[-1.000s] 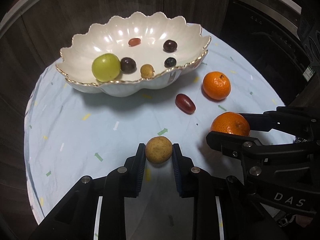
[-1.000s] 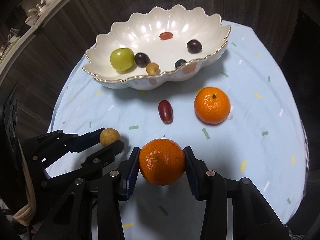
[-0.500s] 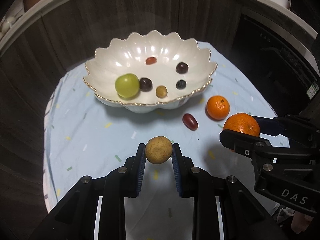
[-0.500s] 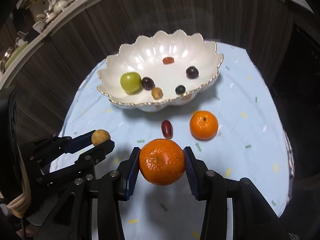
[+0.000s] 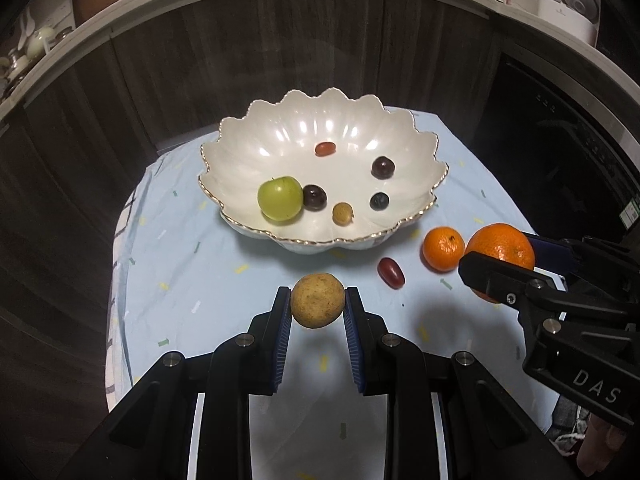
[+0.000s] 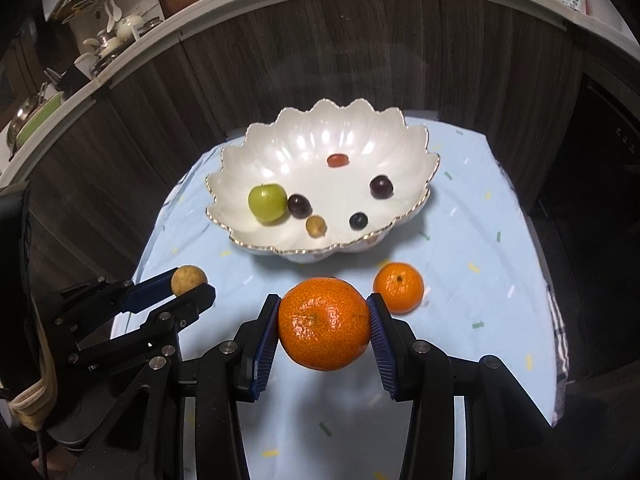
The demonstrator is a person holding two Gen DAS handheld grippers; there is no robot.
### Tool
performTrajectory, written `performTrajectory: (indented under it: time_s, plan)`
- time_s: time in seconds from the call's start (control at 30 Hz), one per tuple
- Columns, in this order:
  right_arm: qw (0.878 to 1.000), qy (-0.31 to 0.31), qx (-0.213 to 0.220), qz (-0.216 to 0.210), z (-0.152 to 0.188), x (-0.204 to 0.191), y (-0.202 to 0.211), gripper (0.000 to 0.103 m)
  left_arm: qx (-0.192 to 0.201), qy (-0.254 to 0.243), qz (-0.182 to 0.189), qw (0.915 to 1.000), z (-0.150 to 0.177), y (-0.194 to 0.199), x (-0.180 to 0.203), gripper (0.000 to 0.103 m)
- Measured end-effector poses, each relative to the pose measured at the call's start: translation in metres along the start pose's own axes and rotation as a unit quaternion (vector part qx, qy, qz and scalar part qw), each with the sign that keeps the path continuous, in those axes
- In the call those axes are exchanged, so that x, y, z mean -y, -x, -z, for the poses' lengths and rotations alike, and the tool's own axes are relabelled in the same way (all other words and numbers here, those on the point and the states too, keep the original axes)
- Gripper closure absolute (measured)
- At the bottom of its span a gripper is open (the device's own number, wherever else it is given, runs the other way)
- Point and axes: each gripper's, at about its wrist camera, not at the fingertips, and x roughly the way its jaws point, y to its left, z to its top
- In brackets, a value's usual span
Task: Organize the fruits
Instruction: 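Carry the brown fruit with the left tool while the right tool carries the tangerine over the bowl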
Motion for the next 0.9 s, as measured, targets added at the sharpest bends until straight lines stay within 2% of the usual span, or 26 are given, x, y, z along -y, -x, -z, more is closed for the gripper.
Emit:
performTrajectory:
  time_s: [0.9]
  plan:
    - [0.999,-0.002,0.048,0.014,-0.049,0.014,0.003,0.059,0.026,0.015,-0.012,0.9995,-0.043,-0.003,-0.007,0.077]
